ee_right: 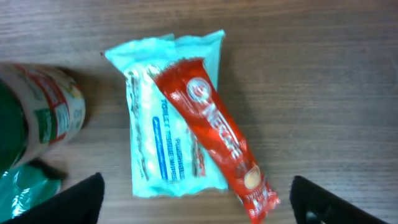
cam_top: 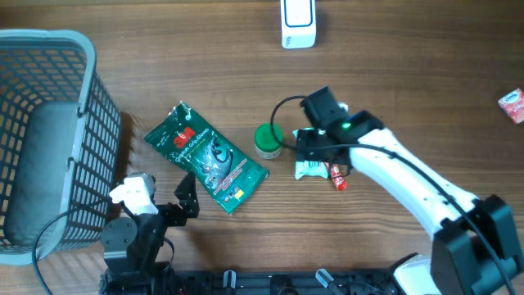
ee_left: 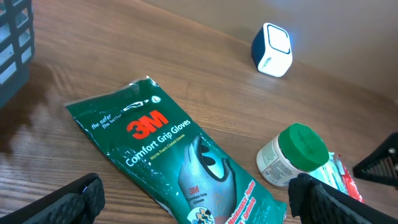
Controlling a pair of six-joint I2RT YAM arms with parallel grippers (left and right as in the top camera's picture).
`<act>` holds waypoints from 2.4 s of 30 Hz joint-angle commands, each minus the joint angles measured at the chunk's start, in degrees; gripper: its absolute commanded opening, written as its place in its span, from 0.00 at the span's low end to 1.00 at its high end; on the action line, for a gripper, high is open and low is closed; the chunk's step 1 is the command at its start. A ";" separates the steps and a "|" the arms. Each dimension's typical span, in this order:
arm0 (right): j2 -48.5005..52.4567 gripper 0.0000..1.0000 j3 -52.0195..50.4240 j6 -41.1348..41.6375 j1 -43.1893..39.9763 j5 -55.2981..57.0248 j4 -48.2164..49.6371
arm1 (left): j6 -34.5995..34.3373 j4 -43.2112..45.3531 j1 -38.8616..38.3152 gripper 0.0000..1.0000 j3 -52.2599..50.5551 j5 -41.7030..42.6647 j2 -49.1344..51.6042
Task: Scan the item barcode
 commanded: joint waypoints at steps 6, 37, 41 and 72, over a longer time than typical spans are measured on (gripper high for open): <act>9.86 0.77 -0.09 8.48 4.46 17.79 4.94 | -0.46 0.15 -0.28 1.00 -0.42 -0.35 -0.24; 0.98 0.72 -4.37 -2.08 3.02 15.30 12.33 | -0.46 0.15 -0.28 1.00 -0.42 -0.35 -0.24; 2.01 0.69 -4.92 -2.19 2.51 12.79 16.02 | -0.46 0.15 -0.28 1.00 -0.42 -0.35 -0.24; 1.53 0.04 0.42 -3.48 -2.05 -3.56 12.20 | -0.46 0.15 -0.28 1.00 -0.42 -0.35 -0.24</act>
